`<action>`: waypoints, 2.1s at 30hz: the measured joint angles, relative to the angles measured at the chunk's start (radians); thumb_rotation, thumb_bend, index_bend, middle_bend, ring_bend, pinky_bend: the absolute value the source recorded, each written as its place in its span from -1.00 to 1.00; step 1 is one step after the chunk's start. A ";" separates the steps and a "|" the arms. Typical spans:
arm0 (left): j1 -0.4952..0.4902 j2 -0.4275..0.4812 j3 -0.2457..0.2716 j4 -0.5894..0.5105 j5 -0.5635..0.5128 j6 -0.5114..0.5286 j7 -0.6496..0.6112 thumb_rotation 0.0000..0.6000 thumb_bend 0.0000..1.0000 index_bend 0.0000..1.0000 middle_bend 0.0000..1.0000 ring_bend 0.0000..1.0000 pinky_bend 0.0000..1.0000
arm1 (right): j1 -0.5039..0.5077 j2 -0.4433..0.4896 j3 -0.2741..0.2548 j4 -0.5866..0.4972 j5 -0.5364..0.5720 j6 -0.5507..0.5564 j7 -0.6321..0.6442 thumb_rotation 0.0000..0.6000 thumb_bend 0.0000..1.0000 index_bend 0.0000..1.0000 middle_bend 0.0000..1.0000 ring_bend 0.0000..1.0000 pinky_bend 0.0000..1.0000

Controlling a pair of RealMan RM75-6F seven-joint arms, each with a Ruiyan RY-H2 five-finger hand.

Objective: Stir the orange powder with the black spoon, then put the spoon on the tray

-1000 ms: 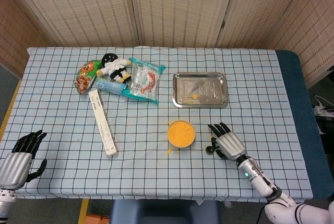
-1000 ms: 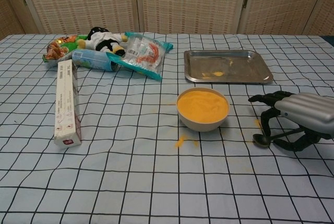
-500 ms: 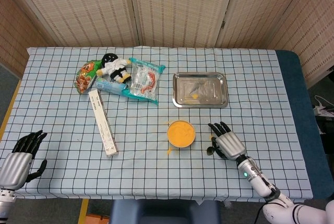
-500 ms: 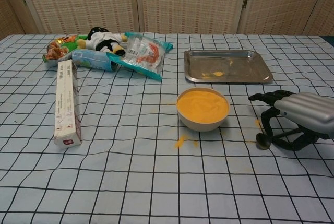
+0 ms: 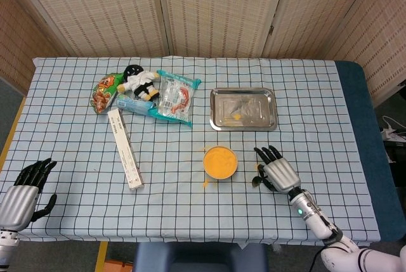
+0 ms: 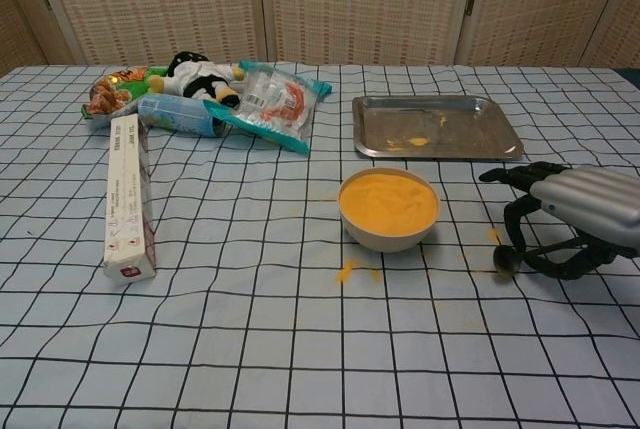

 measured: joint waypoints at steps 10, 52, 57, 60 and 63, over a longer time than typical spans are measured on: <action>0.000 0.006 0.001 -0.002 0.006 0.004 -0.016 1.00 -0.11 -1.00 -1.00 -1.00 -0.84 | 0.029 0.074 0.076 -0.139 0.025 0.035 -0.050 1.00 -0.26 0.26 -1.00 -1.00 -1.00; 0.002 0.022 0.005 0.005 0.026 0.020 -0.073 1.00 -0.11 -1.00 -1.00 -1.00 -0.83 | 0.262 -0.068 0.184 -0.180 0.309 -0.078 -0.361 1.00 -0.27 -0.16 -1.00 -1.00 -1.00; 0.000 0.020 0.004 0.006 0.022 0.013 -0.067 1.00 -0.11 -1.00 -1.00 -1.00 -0.83 | 0.270 -0.046 0.192 -0.146 0.336 -0.106 -0.337 1.00 -0.27 -0.13 -1.00 -1.00 -1.00; -0.002 0.017 0.004 0.006 0.021 0.009 -0.062 1.00 -0.11 -1.00 -1.00 -1.00 -0.83 | 0.288 -0.030 0.200 -0.128 0.353 -0.141 -0.328 1.00 -0.27 -0.12 -1.00 -1.00 -1.00; -0.005 0.016 0.004 0.007 0.019 0.003 -0.060 1.00 -0.11 -1.00 -1.00 -1.00 -0.83 | 0.313 -0.021 0.211 -0.108 0.382 -0.178 -0.321 1.00 -0.27 -0.10 -1.00 -1.00 -1.00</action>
